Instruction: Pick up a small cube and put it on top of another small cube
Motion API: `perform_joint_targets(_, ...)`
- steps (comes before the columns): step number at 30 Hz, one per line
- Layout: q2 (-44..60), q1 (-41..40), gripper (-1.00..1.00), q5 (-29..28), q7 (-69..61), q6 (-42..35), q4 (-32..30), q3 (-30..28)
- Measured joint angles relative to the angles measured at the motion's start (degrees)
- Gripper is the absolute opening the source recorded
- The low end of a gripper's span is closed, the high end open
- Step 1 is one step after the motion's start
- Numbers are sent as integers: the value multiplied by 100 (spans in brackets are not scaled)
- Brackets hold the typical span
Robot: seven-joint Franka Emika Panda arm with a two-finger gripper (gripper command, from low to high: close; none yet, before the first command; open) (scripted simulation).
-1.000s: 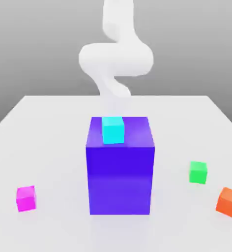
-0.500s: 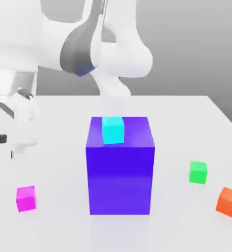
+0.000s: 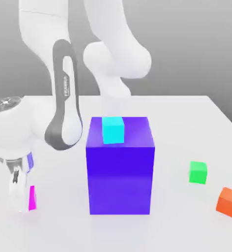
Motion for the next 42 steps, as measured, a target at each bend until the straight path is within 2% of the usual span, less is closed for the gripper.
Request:
perform_joint_targets(4, -19, -8, -100, -10, 10, -11, -4, 6)
perform_joint_targets(11, -1206, 113, -100, -184, 106, -997, -223, -22)
perform_joint_targets(17, -1534, 590, -100, 411, -981, -1420, -107, 833)
perform_joint_targets(27, -2015, 2087, -100, 1748, -3153, -1966, 69, 1983)
perform_joint_targets(36, -2556, 3862, -100, 2126, -4303, -2119, -84, 2813)
perform_joint_targets(42, -3227, 4532, -100, 2115, -3539, -1995, -909, 3624)
